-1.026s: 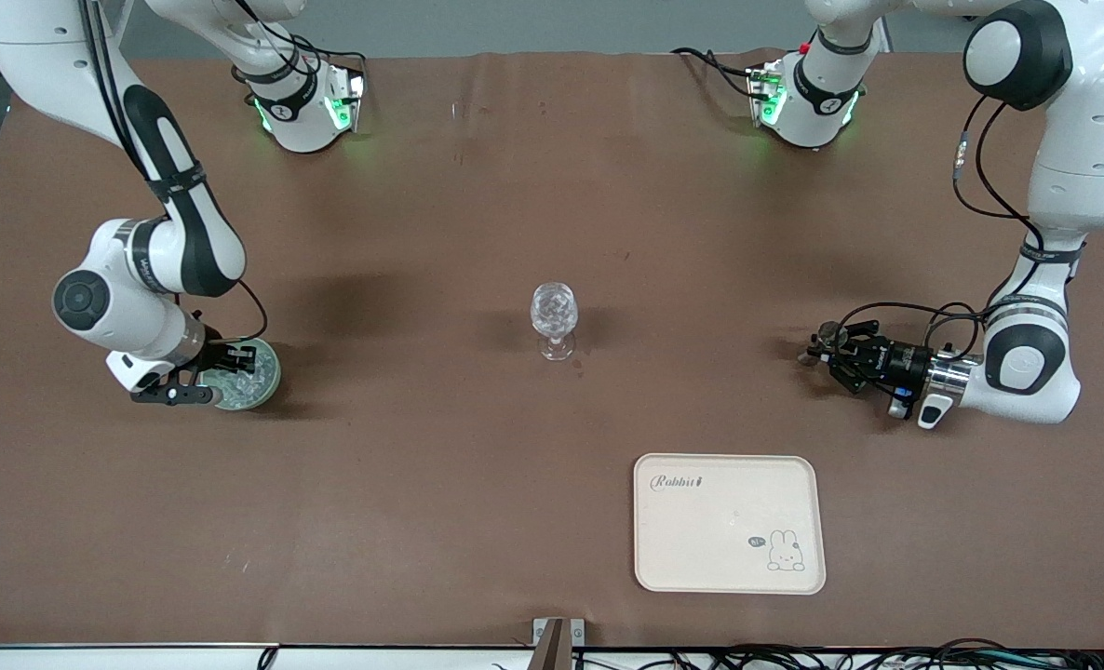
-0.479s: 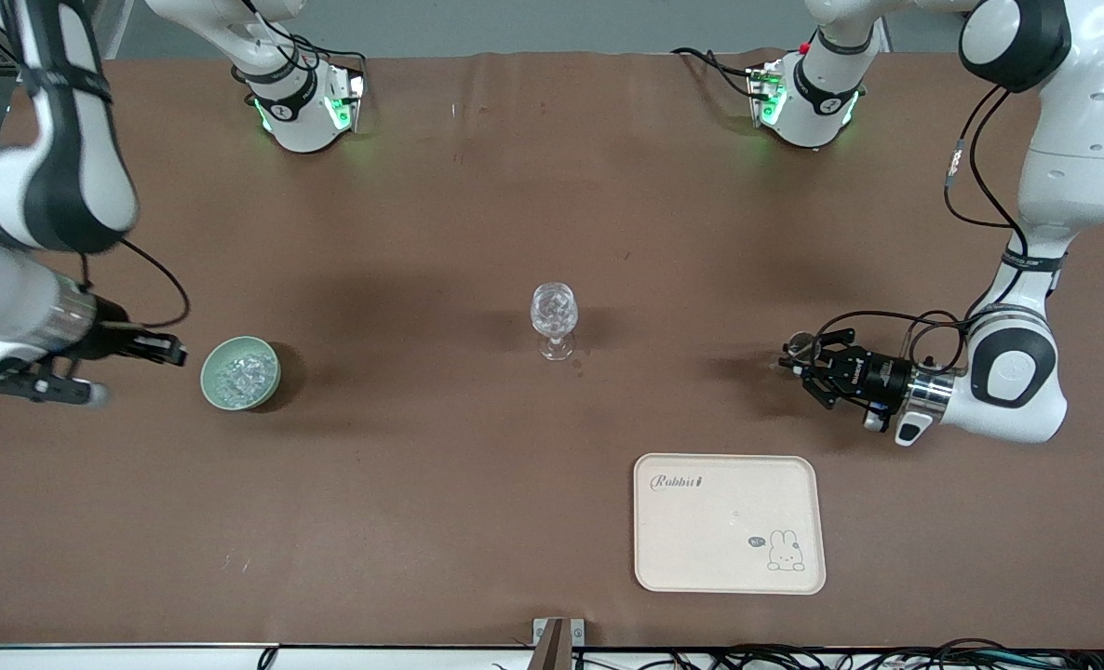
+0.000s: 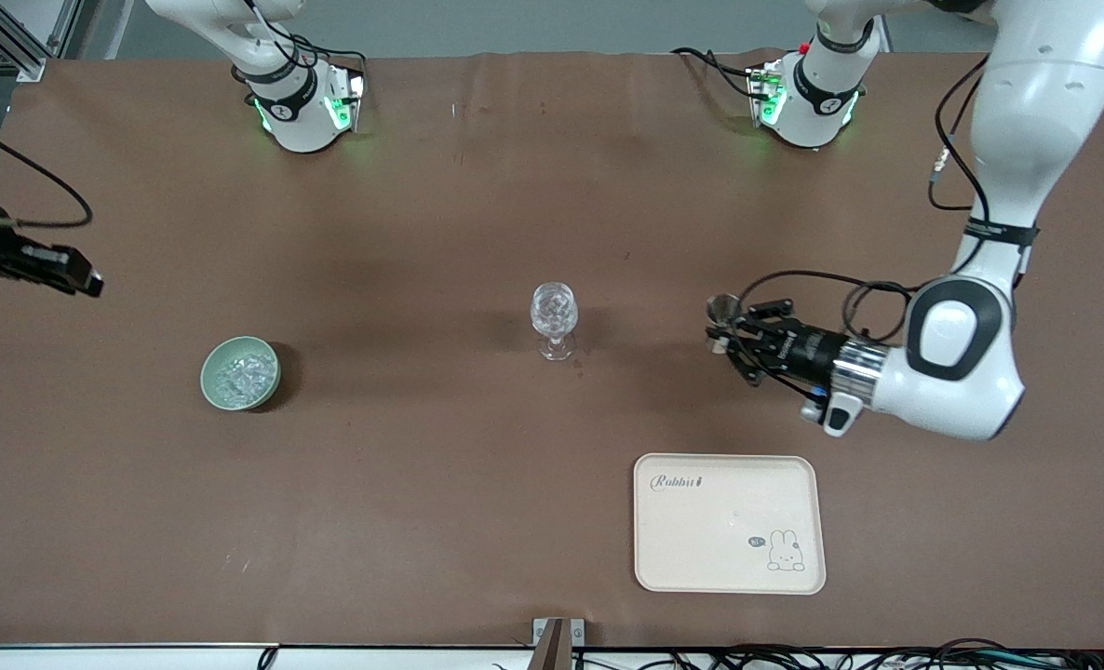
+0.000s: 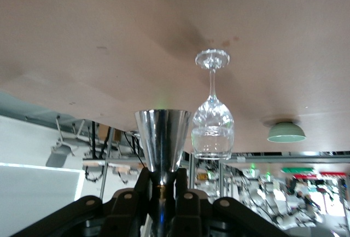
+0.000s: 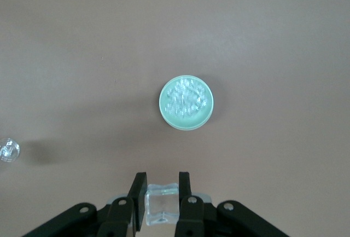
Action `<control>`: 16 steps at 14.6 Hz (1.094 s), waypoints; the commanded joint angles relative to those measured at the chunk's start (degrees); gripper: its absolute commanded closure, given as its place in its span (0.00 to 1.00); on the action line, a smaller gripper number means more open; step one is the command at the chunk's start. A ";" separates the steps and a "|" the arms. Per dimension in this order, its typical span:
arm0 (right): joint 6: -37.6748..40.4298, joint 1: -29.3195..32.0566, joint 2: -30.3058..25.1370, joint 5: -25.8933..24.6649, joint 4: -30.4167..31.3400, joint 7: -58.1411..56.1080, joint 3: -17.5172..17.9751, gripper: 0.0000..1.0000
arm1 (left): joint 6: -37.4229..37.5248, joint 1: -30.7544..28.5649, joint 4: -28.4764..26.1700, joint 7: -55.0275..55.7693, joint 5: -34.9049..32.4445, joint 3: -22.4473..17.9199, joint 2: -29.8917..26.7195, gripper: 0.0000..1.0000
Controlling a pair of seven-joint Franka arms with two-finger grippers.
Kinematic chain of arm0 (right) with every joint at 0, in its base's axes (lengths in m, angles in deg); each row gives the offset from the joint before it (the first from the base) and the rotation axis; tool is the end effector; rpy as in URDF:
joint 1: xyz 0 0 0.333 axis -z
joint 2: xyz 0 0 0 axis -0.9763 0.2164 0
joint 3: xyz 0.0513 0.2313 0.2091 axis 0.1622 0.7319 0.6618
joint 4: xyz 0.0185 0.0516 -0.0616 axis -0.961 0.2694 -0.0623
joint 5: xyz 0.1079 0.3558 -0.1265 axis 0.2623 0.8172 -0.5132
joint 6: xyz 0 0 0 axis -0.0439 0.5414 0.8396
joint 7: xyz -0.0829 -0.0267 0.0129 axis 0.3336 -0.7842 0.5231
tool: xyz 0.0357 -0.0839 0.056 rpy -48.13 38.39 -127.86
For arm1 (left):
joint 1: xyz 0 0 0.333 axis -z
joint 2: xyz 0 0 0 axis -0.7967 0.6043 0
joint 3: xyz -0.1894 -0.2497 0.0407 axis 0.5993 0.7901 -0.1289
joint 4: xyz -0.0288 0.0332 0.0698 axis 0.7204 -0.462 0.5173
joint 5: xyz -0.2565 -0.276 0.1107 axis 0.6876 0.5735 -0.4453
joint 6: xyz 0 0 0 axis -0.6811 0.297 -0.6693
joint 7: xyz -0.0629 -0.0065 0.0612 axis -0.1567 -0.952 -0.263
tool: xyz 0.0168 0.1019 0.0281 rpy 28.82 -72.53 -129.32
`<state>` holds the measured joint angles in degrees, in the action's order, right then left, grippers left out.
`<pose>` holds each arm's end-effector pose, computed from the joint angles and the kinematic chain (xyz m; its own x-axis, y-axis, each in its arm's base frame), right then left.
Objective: Pour wine and add ice with both arms
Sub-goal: 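Carry the metal jigger over the wine glass with the left gripper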
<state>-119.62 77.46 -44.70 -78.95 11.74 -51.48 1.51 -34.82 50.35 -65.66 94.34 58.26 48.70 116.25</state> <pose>0.5660 -0.0241 0.6264 0.9882 -0.1407 -0.0599 -0.1436 -0.9885 -0.0477 0.6234 -0.2091 0.3322 0.2355 0.4448 -0.8641 0.8421 -0.5372 -0.0471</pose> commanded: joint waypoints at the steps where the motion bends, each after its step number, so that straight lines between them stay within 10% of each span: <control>1: 6.99 0.74 0.36 -2.45 -8.17 -0.77 0.62 1.00 | -2.89 4.73 -1.91 4.74 -4.29 -0.56 -4.46 1.00; 16: 8.07 2.23 0.53 -2.20 -8.72 -1.66 1.06 1.00 | -16.08 23.64 3.36 40.18 -27.68 -0.56 -5.53 1.00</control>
<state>-112.20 77.91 -44.33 -80.86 3.78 -52.48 1.56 -50.08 73.03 -64.07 132.16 32.50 48.72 109.83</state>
